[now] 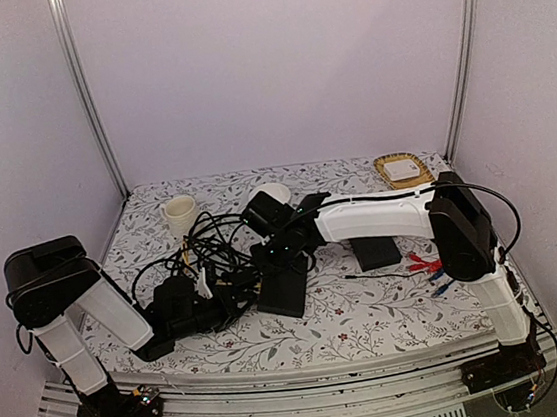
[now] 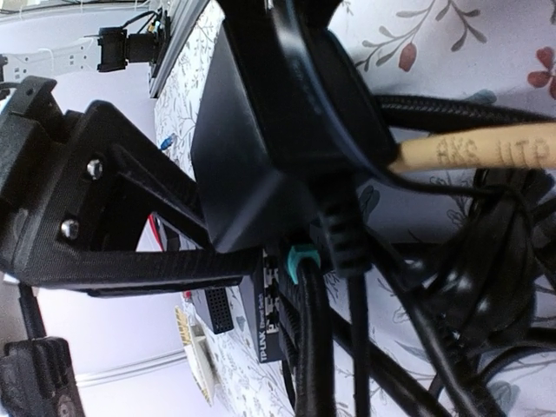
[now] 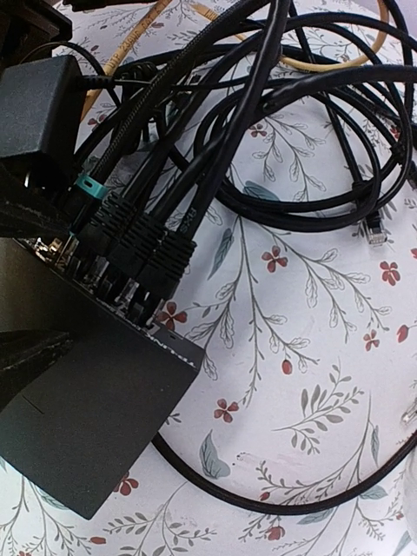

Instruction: Pull the plug from the switch port

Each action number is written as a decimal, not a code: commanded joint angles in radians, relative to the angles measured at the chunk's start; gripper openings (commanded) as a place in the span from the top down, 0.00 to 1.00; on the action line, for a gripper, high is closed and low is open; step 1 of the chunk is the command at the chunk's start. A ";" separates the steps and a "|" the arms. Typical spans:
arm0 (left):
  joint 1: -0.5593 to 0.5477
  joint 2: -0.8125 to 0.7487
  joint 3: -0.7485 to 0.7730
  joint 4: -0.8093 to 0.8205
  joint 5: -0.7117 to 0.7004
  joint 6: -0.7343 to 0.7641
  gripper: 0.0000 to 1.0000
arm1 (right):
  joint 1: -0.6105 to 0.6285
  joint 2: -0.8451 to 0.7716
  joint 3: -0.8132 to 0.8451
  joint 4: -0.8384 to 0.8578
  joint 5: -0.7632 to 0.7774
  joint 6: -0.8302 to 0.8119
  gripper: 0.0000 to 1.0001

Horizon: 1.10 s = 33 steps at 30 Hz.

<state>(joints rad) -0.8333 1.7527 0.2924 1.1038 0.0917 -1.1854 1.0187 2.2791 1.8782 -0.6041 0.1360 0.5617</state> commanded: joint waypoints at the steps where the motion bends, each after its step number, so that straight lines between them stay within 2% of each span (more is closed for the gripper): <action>1: 0.015 0.006 0.017 0.047 0.024 0.046 1.00 | -0.001 0.052 0.007 -0.041 -0.042 -0.011 0.60; 10: 0.015 0.033 0.007 0.137 0.045 0.047 1.00 | -0.024 0.060 0.031 -0.075 0.002 0.000 0.57; 19: 0.015 0.016 0.002 0.133 0.046 0.051 1.00 | -0.052 0.060 0.038 -0.091 0.028 -0.003 0.55; 33: -0.001 -0.007 0.009 0.104 0.023 0.057 1.00 | -0.057 0.103 0.074 -0.114 -0.028 -0.032 0.54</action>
<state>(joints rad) -0.8303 1.7782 0.2913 1.1542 0.1104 -1.1614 0.9684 2.3199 1.9507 -0.6632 0.1429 0.5468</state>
